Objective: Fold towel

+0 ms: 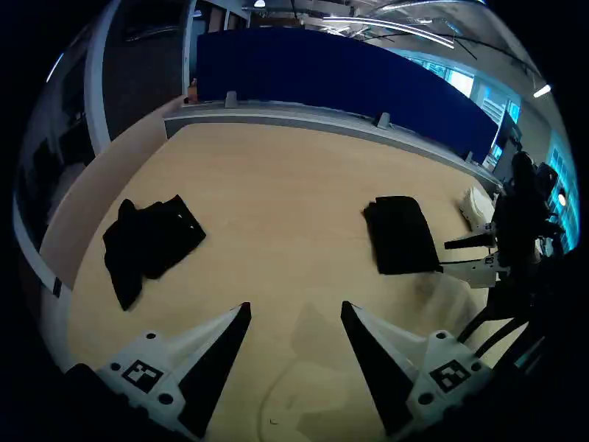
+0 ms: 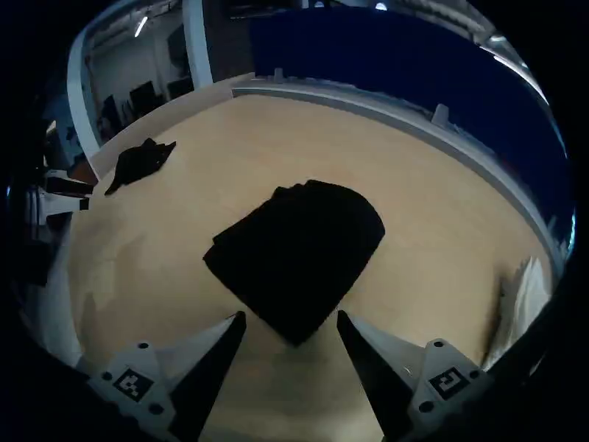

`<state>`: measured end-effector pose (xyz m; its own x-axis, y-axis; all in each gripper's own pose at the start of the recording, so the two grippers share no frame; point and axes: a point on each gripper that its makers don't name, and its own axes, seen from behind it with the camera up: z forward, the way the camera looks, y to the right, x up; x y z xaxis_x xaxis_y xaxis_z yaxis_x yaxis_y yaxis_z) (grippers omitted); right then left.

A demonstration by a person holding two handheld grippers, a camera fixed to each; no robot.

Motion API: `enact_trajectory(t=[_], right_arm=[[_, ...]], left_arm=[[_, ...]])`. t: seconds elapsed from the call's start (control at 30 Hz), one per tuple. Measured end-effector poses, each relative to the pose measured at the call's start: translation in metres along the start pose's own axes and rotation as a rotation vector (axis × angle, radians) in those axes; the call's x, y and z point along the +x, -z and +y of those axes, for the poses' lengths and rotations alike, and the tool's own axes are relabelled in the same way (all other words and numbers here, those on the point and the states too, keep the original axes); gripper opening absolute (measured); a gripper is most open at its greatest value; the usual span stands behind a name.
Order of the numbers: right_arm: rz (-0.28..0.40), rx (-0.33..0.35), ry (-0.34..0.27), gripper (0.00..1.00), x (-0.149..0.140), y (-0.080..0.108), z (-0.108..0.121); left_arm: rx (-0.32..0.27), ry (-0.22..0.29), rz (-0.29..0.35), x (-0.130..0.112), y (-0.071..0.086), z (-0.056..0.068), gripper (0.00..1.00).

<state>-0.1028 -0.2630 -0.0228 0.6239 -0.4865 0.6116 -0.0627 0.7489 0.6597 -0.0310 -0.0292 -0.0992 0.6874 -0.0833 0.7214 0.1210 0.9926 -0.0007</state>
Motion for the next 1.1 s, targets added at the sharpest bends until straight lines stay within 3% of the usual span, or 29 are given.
enact_trajectory(t=[0.13,0.3,0.53,0.97,1.1], right_arm=[[-0.023,-0.003,0.005,0.85,-0.011,-0.002,0.002],[-0.051,-0.019,-0.006,0.57,-0.023,-0.006,0.01],[-0.056,-0.004,-0.031,0.32,-0.026,-0.006,0.01],[-0.077,0.008,-0.014,0.3,-0.03,-0.008,0.007],[-0.08,0.01,-0.012,0.25,-0.031,-0.009,0.006]], left_arm=[[0.001,0.004,0.001,-0.001,0.0,-0.001,0.91],[0.0,0.009,-0.002,-0.003,0.0,-0.001,0.91],[-0.001,0.006,-0.003,-0.004,-0.001,-0.001,0.91],[-0.001,0.011,-0.001,-0.002,-0.002,-0.002,0.91],[-0.001,0.013,-0.004,-0.003,-0.002,-0.002,0.91]])
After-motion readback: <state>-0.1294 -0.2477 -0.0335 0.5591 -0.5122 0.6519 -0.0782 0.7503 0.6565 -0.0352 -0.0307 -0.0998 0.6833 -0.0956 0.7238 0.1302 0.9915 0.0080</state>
